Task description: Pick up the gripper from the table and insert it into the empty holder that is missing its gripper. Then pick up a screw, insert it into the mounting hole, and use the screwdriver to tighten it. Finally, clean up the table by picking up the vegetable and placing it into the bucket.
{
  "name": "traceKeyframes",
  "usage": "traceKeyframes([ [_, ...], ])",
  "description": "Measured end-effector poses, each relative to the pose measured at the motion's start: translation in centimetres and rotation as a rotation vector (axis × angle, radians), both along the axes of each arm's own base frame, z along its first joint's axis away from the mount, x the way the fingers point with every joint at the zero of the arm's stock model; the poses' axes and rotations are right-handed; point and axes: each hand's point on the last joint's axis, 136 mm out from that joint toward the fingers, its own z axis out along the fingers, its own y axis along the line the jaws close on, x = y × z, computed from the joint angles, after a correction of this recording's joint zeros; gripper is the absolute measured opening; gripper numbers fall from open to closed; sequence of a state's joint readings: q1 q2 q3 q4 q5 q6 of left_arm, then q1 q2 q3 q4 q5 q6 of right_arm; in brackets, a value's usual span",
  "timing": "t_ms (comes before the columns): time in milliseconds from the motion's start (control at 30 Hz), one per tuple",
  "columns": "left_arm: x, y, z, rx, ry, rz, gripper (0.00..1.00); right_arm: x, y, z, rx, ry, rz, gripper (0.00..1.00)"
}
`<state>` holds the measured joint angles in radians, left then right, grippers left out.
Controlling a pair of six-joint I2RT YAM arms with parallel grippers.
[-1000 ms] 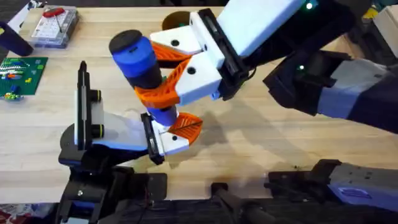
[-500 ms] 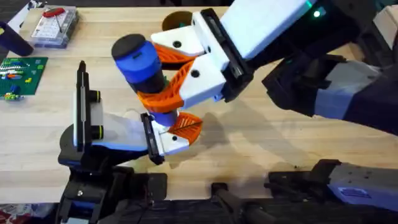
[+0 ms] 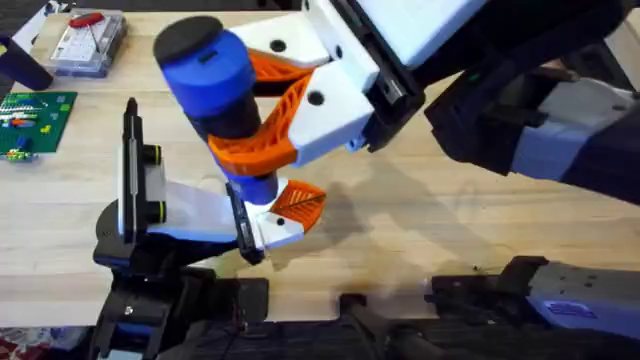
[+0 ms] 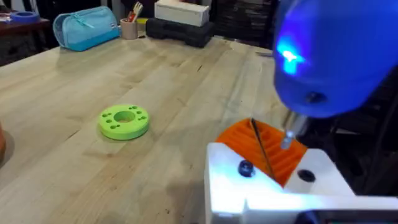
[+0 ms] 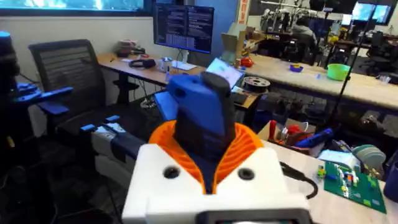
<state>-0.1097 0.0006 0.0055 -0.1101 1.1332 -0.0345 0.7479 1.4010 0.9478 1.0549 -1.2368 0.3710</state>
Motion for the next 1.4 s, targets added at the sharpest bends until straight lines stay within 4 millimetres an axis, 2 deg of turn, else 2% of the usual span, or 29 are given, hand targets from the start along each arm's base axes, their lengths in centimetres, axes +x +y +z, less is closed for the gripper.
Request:
traceKeyframes([
  [333, 0.0, 0.0, 0.0, 0.000, 0.000, 0.000, 0.015, -0.2, -0.1, -0.1, -0.006, -0.006, 0.012, 0.042],
  [600, 0.0, 0.0, 0.0, 0.000, 0.000, 0.000, 0.015, 0.7, -0.2, -1.1, -0.049, 0.020, 0.000, 0.040],
  [1400, 0.0, 0.0, 0.0, 0.000, 0.000, 0.000, 0.015, 1.1, 0.2, -2.4, -0.062, -0.015, -0.015, 0.042],
])
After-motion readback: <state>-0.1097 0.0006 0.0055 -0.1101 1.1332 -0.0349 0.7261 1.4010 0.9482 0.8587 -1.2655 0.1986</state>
